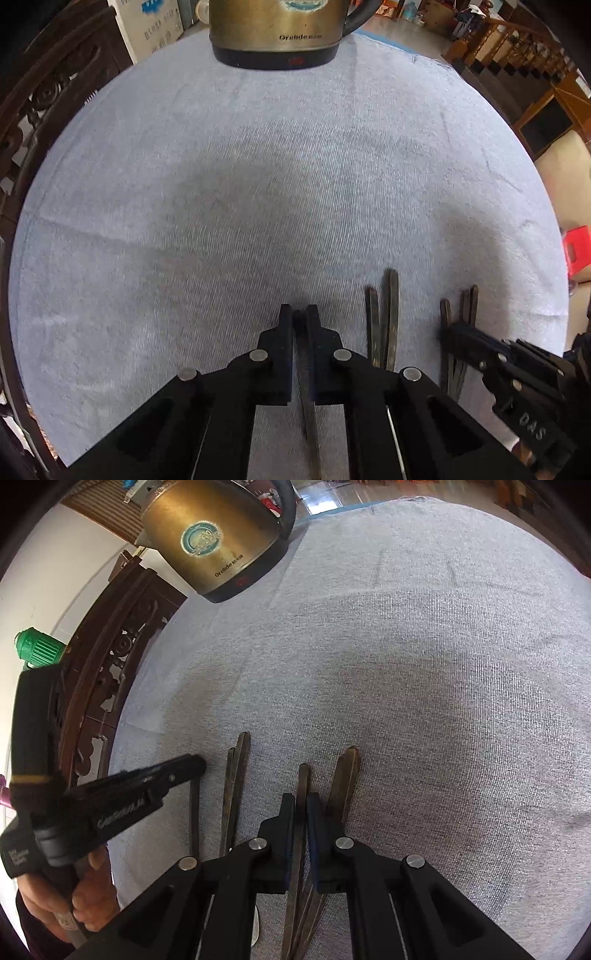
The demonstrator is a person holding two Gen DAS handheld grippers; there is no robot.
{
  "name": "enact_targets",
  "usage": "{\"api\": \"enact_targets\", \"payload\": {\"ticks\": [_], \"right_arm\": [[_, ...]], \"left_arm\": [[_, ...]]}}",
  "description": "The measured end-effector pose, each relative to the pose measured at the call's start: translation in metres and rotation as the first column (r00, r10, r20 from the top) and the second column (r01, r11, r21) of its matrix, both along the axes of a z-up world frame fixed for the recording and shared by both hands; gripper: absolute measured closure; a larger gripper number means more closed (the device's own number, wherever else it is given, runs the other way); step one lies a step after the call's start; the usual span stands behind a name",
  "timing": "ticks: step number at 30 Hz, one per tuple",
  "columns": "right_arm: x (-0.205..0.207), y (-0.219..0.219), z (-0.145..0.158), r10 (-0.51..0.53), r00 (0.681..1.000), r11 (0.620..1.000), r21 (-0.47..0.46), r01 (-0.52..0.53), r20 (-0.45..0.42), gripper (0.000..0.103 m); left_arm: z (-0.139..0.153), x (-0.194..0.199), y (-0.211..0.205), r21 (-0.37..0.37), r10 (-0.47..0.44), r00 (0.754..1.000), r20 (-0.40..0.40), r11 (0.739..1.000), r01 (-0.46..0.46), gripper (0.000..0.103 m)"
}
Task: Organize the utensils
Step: 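Close the right gripper on a dark chopstick while the left gripper grasps another chopstick, then lift both chopsticks, lower them into the dark holder and open both grippers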
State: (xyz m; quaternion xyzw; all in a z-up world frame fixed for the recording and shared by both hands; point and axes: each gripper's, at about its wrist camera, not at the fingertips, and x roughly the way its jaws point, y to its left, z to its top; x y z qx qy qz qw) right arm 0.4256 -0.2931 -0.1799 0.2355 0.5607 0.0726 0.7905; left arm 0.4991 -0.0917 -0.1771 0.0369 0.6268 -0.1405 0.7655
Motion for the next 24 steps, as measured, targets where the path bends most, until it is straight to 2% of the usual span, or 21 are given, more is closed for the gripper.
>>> {"api": "enact_targets", "payload": {"ticks": [2, 3, 4, 7, 9, 12, 15, 17, 21, 24], "right_arm": [[0.002, 0.005, 0.002, 0.013, 1.0, 0.999, -0.035, -0.014, -0.018, 0.095], [0.003, 0.01, 0.004, 0.024, 0.999, 0.998, -0.063, -0.026, -0.028, 0.094], [0.004, 0.016, 0.005, 0.029, 0.999, 0.996, -0.083, -0.032, -0.037, 0.094], [0.002, 0.027, 0.008, 0.038, 0.999, 0.989, -0.144, -0.041, -0.024, 0.093], [0.001, 0.028, 0.008, 0.029, 1.0, 0.989, -0.147, -0.03, -0.008, 0.095], [-0.004, 0.03, 0.009, 0.018, 1.0, 0.989, -0.145, -0.016, 0.013, 0.095], [-0.016, 0.031, 0.016, 0.027, 0.998, 0.995, -0.097, -0.021, 0.06, 0.096], [-0.025, 0.032, 0.028, 0.028, 0.994, 0.996, -0.089, -0.019, 0.106, 0.096], [-0.053, 0.032, 0.058, 0.03, 0.974, 0.998, -0.061, -0.016, 0.226, 0.096], [-0.081, 0.031, 0.085, 0.012, 0.946, 0.999, -0.042, 0.002, 0.325, 0.096]], "left_arm": [[0.002, -0.005, 0.005, 0.006, -0.006, 1.0, -0.016, 1.0, 0.006, 0.095], [0.003, -0.005, 0.006, 0.004, -0.012, 1.0, -0.016, 1.0, 0.012, 0.092], [0.002, -0.009, 0.004, 0.002, -0.02, 1.0, -0.011, 1.0, 0.02, 0.084], [0.003, -0.013, 0.003, 0.021, -0.028, 0.999, 0.039, 0.999, 0.027, 0.082], [0.004, -0.015, 0.004, 0.059, -0.03, 0.996, 0.083, 0.998, 0.025, 0.095], [0.005, -0.021, 0.009, 0.036, -0.019, 0.994, 0.108, 0.999, 0.015, 0.097], [0.007, -0.034, 0.027, 0.008, 0.015, 0.991, 0.13, 1.0, -0.016, 0.097], [0.023, -0.045, 0.041, -0.034, 0.035, 0.985, 0.17, 0.999, -0.03, 0.097], [0.079, -0.096, 0.07, -0.106, 0.053, 0.945, 0.323, 0.994, -0.02, 0.097], [0.126, -0.136, 0.083, -0.145, 0.069, 0.893, 0.444, 0.989, -0.004, 0.098]]}}
